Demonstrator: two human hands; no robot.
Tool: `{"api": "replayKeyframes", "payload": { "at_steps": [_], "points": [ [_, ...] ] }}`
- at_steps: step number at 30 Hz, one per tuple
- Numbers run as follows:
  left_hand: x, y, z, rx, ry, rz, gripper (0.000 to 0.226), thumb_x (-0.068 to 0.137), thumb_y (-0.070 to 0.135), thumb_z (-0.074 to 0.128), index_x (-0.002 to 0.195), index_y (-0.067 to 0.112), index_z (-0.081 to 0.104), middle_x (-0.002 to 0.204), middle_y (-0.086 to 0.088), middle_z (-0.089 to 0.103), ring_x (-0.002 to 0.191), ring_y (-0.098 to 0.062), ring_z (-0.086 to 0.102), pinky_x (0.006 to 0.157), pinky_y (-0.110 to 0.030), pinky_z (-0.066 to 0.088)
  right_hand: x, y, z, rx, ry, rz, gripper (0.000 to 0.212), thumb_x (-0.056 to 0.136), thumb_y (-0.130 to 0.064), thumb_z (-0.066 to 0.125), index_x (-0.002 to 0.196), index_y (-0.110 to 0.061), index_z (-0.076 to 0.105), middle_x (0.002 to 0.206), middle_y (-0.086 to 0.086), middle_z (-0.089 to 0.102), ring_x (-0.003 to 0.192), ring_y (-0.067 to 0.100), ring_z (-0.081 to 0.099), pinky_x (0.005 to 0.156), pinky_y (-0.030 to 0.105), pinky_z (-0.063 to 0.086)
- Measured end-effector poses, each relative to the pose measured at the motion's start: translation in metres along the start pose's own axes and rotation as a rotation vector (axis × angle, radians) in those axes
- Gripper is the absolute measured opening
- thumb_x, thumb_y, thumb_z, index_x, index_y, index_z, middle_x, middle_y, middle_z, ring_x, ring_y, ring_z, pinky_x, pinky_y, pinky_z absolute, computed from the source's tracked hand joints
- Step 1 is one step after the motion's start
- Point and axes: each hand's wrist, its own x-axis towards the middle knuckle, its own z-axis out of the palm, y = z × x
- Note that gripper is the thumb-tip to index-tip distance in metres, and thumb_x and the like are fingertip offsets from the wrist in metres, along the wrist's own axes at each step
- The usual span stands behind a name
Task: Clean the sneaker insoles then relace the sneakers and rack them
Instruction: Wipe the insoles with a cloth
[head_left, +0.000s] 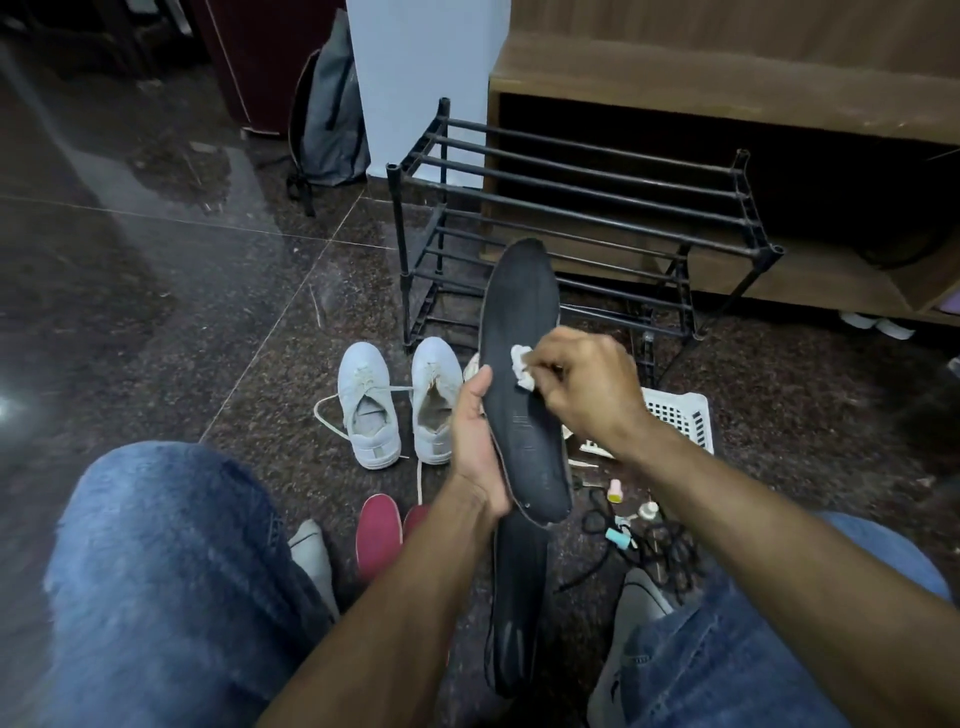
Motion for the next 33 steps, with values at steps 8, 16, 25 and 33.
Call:
{"api": "replayKeyframes", "payload": {
  "at_steps": [8, 16, 25, 33],
  "points": [
    [0.013, 0.021, -0.017, 0.022, -0.049, 0.040, 0.066, 0.088, 0.053, 0.040, 0.109, -0.006, 0.062, 0.104, -0.023, 0.061, 0.115, -0.038, 0.059, 0.098, -0.044, 0.047, -0.045, -0.025, 0.001, 0.543, -0.366, 0.153, 0.011, 0.083, -0.001, 0.069, 0.089, -0.007, 0.076, 0.074, -0.006, 0.070, 0.060, 0.005, 0.064, 0.059, 0.024, 0.050],
    [0.012, 0.015, -0.015, 0.063, -0.126, -0.045, 0.076, 0.080, 0.058, 0.044, 0.133, 0.004, 0.051, 0.109, -0.016, 0.063, 0.082, -0.033, 0.064, 0.073, -0.039, 0.053, -0.026, -0.016, -0.005, 0.547, -0.285, 0.294, 0.015, 0.088, -0.005, 0.061, 0.086, -0.019, 0.062, 0.070, -0.002, 0.069, 0.043, 0.013, 0.060, 0.043, 0.028, 0.045],
    [0.013, 0.024, -0.022, 0.034, -0.052, -0.029, 0.068, 0.081, 0.055, 0.048, 0.120, 0.001, 0.058, 0.132, -0.020, 0.053, 0.114, -0.030, 0.055, 0.105, -0.041, 0.041, -0.043, -0.023, -0.006, 0.124, -0.248, -0.111, 0.038, 0.089, -0.028, 0.042, 0.118, -0.024, 0.066, 0.103, -0.009, 0.061, 0.083, 0.019, 0.063, 0.066, 0.038, 0.053],
    [0.016, 0.005, -0.026, -0.007, 0.000, -0.040, 0.051, 0.084, 0.052, 0.049, 0.096, 0.007, 0.072, 0.093, -0.010, 0.070, 0.084, -0.023, 0.067, 0.087, -0.036, 0.049, -0.021, -0.024, 0.007, -0.151, -0.270, -0.107, 0.024, 0.097, -0.034, 0.049, 0.112, -0.024, 0.065, 0.108, -0.006, 0.058, 0.089, 0.030, 0.063, 0.072, 0.039, 0.048]
  ]
}}
